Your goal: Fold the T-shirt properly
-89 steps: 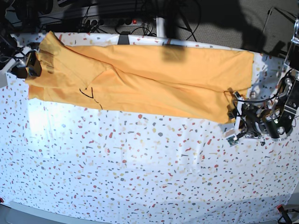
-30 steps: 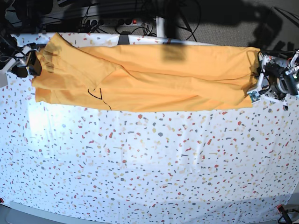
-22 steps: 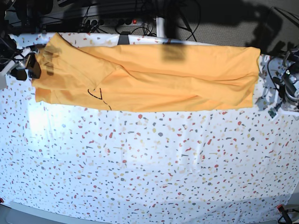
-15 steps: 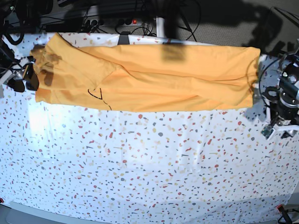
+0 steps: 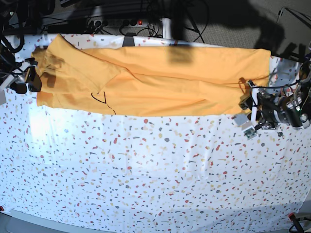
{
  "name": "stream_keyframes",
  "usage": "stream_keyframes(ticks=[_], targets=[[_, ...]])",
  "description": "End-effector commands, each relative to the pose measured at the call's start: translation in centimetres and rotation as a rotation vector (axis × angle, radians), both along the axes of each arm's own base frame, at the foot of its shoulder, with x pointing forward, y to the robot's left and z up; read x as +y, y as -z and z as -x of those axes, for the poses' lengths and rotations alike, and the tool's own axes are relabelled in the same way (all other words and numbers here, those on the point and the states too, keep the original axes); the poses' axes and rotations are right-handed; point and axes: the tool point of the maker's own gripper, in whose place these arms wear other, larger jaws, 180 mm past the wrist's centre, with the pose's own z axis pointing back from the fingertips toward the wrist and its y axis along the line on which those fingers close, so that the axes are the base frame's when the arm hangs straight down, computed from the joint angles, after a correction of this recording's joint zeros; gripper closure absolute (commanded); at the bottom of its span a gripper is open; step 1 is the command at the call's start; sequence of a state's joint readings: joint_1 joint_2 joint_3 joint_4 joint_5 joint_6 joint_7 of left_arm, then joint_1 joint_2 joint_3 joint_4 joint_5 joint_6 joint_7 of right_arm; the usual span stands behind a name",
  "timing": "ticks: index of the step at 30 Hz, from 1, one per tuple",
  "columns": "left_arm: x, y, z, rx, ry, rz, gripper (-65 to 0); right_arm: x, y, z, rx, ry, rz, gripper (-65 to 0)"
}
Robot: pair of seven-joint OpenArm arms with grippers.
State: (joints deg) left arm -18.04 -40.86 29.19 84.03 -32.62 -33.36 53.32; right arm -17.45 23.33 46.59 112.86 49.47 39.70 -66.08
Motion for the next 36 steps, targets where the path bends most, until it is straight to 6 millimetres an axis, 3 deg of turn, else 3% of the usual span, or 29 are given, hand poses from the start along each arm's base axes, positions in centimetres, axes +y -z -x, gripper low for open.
stream_keyframes(ticks=[1, 3, 6, 10, 14, 20, 25, 30, 36], targets=[[0.7, -1.0, -1.5, -0.031, -0.028, 0.007, -25.4, -0.1, -1.2, -0.5, -0.041, -0.014, 0.015, -31.2], [1.1, -0.3, -1.5, 0.005, -0.062, 0.016, -25.4, -0.1, -1.2, -0.5, -0.042, -0.014, 0.015, -31.2], [0.6, -0.1, 0.1, 0.119, -0.069, 0.052, -25.4, -0.1, -1.2, -0.5, -0.042, -0.014, 0.015, -31.2], [-0.9, -0.8, 3.1, 0.279, -0.013, 0.131, -25.4, -0.1, -1.2, -0.5, -0.042, -0.014, 0.016, -31.2], [-1.4, -2.1, 4.2, 0.338, -0.006, 0.21, -25.4, -0.1, -1.2, -0.5, -0.042, -0.014, 0.015, -31.2], [0.6, -4.0, 4.7, 0.329, -0.01, 0.207, -25.4, -0.1, -1.2, -0.5, -0.042, -0.014, 0.016, -31.2], [1.3, -5.2, 3.3, 0.25, -0.047, 0.258, -25.4, -0.1, -1.2, -0.5, -0.044, -0.014, 0.015, -31.2], [1.7, -4.6, 0.7, 0.129, -0.131, 0.21, -25.4, -0.1, -1.2, -0.6, -0.045, -0.014, 0.015, -31.2], [-1.1, -3.5, 0.4, 0.143, -0.139, 0.236, -25.4, -0.1, -1.2, -0.5, -0.041, -0.014, 0.015, -31.2]])
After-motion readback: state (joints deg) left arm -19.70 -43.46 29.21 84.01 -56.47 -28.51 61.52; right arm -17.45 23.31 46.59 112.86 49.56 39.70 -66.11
